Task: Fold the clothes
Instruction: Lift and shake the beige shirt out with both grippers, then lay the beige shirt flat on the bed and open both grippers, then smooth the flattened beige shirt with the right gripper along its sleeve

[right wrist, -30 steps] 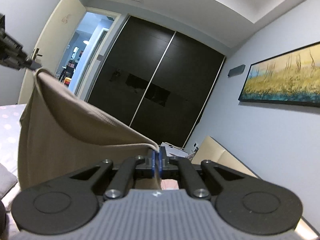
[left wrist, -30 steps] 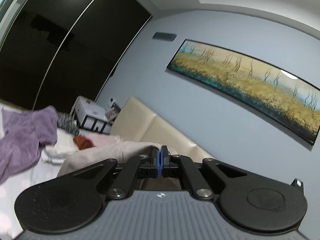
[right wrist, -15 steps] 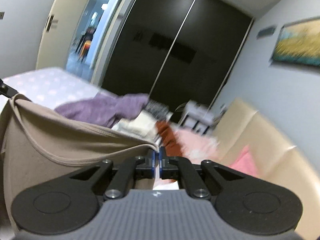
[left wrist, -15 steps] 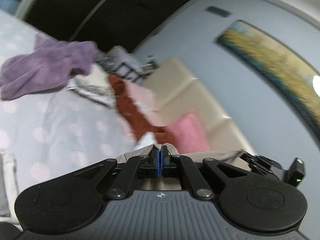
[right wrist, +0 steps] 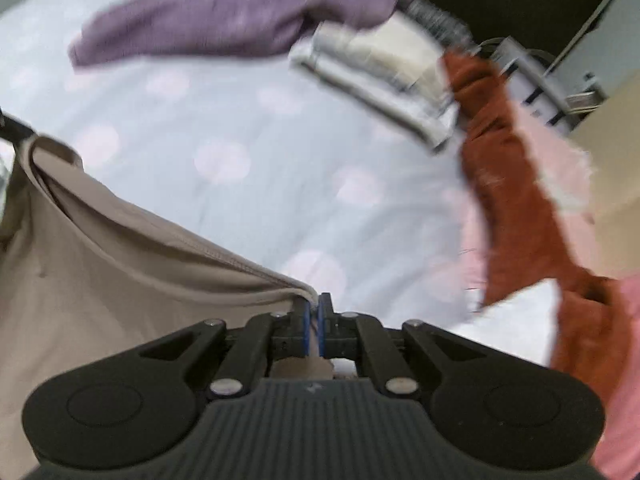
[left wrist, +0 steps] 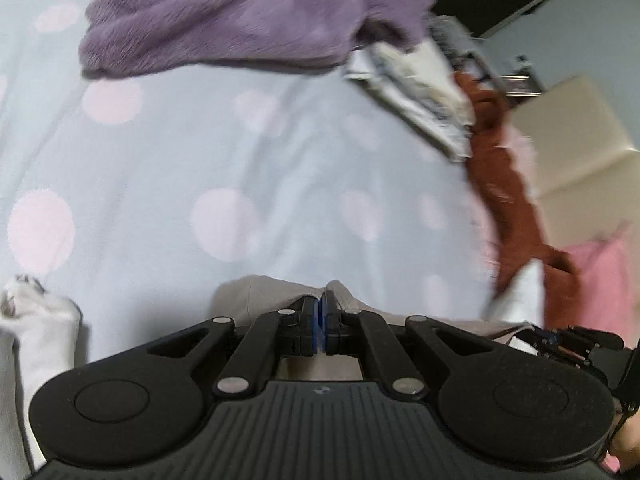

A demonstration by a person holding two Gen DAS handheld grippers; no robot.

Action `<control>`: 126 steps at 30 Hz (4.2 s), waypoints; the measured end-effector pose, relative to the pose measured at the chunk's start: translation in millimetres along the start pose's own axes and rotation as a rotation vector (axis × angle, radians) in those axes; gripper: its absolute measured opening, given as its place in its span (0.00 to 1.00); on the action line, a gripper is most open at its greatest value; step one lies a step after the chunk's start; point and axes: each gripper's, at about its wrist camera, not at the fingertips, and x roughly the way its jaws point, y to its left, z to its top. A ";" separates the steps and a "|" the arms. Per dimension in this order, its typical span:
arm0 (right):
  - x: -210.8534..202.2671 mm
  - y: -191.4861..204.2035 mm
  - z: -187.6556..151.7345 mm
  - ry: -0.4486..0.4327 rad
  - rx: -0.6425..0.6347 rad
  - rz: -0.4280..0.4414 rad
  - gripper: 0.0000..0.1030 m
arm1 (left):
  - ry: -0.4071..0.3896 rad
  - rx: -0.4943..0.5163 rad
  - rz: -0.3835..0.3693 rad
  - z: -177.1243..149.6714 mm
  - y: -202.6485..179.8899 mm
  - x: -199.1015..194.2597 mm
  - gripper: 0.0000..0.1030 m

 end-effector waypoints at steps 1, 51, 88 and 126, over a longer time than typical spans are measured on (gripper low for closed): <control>14.0 1.6 4.0 0.016 0.005 0.009 0.04 | 0.011 0.003 0.017 2.8 3.0 8.6 0.00; 128.2 -26.9 -20.3 0.065 0.289 0.311 0.40 | 0.253 0.275 -0.126 46.8 51.9 98.3 0.02; 133.9 -34.6 16.4 -0.102 0.356 0.155 0.01 | -0.050 0.228 0.092 45.7 54.4 73.4 0.02; -57.3 59.1 -348.5 0.098 0.774 0.375 0.02 | 0.110 0.501 -0.028 -186.2 -68.0 14.9 0.20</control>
